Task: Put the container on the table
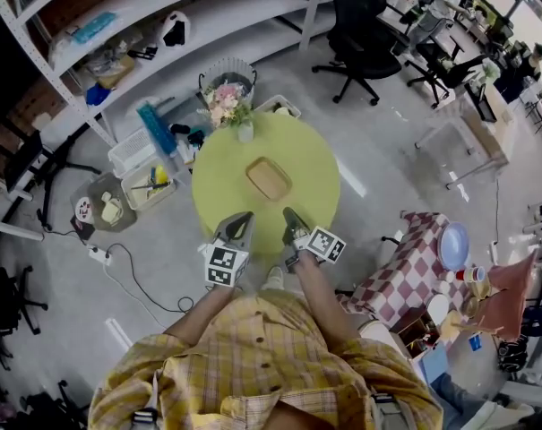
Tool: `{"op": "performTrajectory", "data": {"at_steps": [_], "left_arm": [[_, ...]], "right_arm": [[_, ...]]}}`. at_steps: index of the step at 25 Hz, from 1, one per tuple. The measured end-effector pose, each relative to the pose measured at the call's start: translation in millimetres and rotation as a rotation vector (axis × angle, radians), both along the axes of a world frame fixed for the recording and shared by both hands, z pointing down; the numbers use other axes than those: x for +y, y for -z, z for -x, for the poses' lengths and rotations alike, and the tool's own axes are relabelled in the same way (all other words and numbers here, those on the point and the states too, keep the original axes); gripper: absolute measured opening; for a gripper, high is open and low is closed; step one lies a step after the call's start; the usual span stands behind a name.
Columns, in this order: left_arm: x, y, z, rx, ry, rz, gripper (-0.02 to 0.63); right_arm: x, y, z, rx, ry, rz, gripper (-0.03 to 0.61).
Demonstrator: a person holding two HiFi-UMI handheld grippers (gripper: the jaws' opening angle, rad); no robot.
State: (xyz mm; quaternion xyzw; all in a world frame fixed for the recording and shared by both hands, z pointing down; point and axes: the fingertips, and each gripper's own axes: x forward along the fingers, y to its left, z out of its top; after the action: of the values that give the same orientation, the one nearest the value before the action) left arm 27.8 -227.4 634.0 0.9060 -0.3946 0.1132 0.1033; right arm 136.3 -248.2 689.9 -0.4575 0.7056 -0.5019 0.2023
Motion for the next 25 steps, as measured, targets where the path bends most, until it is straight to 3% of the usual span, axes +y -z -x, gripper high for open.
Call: {"op": "performTrajectory", "data": {"at_steps": [7,12,16,25], "left_arm": [[1.8,-7.3,3.4,-0.004,-0.007,-0.003,0.007],[3.2,-2.7,3.2,0.001,-0.012,-0.005,0.008],[3.0,-1.2,4.6,0.003,-0.015,0.001,0.008],[6.5,-2.5,6.5,0.01,-0.019,-0.003,0.008]], "right_arm": [[8.1,18.6,7.4,0.268,0.093,-0.071,-0.002],[13.2,28.4,13.6,0.361,0.127,-0.127,-0.002],[18.0,34.4,24.9,0.535,0.177,-0.194,-0.002],[23.1,50.0,33.9,0.672,0.204,-0.295,-0.002]]}}
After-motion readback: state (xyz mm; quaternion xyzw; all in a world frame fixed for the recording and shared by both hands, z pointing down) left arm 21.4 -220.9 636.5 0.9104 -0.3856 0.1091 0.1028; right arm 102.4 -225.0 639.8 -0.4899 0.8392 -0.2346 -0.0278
